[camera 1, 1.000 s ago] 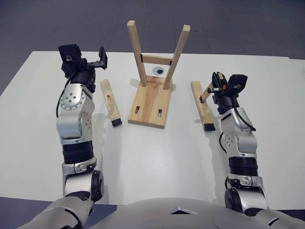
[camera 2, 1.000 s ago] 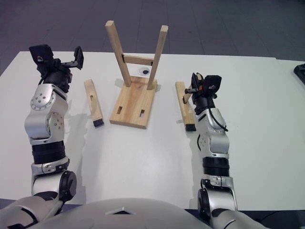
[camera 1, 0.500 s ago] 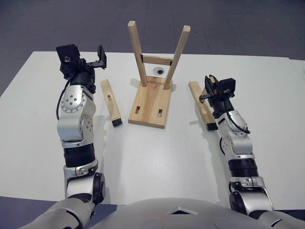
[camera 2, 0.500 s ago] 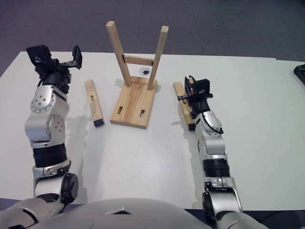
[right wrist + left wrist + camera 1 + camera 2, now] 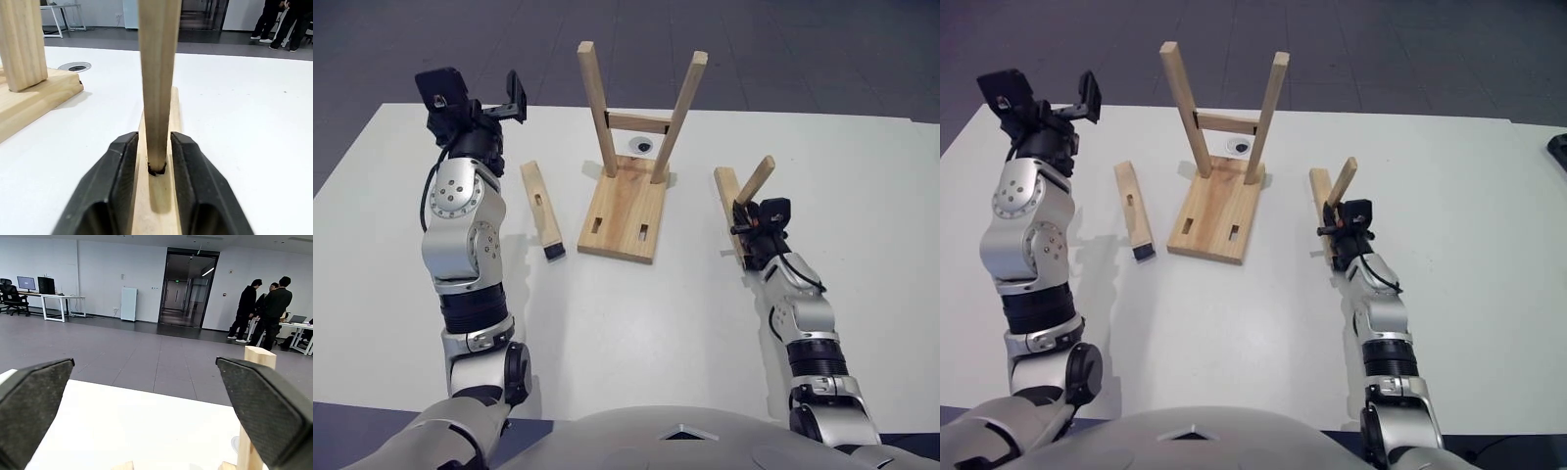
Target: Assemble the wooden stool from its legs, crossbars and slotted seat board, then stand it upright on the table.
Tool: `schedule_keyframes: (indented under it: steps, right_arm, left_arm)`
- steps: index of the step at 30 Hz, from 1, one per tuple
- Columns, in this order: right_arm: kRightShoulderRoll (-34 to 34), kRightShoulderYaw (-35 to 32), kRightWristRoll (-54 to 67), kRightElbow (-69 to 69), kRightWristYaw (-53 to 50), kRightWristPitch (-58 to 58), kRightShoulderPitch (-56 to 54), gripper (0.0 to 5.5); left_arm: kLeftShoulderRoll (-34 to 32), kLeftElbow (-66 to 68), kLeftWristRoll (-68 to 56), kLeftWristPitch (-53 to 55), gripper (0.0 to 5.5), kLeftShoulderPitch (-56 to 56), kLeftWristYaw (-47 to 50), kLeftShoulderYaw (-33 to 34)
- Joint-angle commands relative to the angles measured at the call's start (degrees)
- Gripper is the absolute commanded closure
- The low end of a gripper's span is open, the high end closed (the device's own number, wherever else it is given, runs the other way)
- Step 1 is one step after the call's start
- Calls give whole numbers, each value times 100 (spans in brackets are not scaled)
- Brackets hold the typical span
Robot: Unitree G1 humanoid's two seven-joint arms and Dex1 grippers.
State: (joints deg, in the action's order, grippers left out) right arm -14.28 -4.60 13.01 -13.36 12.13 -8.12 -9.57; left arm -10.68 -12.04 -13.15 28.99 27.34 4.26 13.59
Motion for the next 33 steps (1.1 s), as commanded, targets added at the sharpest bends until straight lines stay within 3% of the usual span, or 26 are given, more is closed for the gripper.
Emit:
schedule_keyframes:
  steps: [1,12,21,33]
  right_arm:
    - [-10,-97,20,122,11,-326,-67,338]
    - [-702,-745,534,2188,220,-1284,-890,167]
    - [-176,-648,478,1169,-198,-1031,-2183,21]
    - [260,-557,56,-151,-502,-365,-2664,12]
  left_arm:
    - [-26,136,29,15,10,114,-22,9]
    - [13,132,28,-39,10,100,10,28]
    - [48,302,50,-122,10,215,8,13]
    - [84,429,121,-197,10,247,51,-30]
